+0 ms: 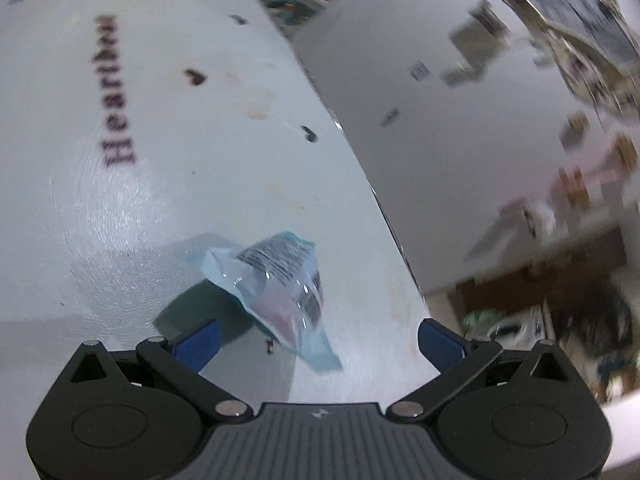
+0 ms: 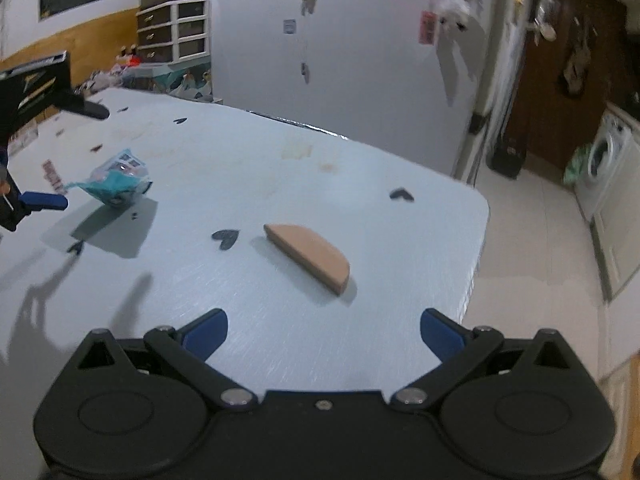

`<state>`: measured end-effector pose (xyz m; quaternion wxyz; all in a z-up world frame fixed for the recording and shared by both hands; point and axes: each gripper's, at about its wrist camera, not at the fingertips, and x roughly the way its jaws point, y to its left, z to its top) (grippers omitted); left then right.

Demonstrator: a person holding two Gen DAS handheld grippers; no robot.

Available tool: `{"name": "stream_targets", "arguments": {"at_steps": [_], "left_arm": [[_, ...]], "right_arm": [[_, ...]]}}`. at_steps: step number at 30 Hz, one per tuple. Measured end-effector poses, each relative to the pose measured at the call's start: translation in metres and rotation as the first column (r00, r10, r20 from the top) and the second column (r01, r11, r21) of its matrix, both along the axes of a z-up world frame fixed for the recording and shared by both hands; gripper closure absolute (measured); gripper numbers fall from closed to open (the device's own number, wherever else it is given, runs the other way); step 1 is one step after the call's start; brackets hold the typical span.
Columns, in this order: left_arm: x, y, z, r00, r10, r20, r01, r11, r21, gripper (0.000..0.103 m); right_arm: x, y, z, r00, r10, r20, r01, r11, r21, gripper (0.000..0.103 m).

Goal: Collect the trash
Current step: 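Grasp the clear snack bag with the left tool while the right tool grasps the cardboard piece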

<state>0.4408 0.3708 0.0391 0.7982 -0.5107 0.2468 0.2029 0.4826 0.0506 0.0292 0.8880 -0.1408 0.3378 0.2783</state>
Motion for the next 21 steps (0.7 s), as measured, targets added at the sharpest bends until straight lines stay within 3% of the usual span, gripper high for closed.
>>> {"name": "stream_targets", "arguments": {"at_steps": [4, 9, 15, 17, 21], "left_arm": [[0.006, 0.005, -0.016, 0.996, 0.078, 0.041, -0.074, 0.993, -0.095, 0.001], [0.008, 0.008, -0.031, 0.985, 0.155, 0.079, -0.141, 0.977, -0.163, 0.001], [0.008, 0.014, -0.047, 0.974, 0.213, 0.070, -0.193, 0.955, -0.227, 0.001], [0.010, 0.016, -0.047, 0.972, 0.221, 0.078, -0.199, 0.954, -0.224, 0.001], [0.019, 0.022, -0.045, 0.969, 0.236, 0.067, -0.216, 0.950, -0.226, 0.001]], "right_arm": [[0.017, 0.015, -0.009, 0.995, 0.092, 0.047, -0.090, 0.995, -0.038, 0.002], [0.043, 0.029, -0.021, 0.984, 0.180, 0.012, -0.179, 0.983, -0.050, 0.048], [0.074, 0.044, -0.028, 0.976, 0.216, 0.002, -0.216, 0.975, -0.042, 0.056], [0.079, 0.048, -0.028, 0.969, 0.247, -0.018, -0.248, 0.968, -0.033, 0.066], [0.077, 0.052, -0.026, 0.964, 0.262, -0.052, -0.264, 0.964, -0.035, 0.077]]}}
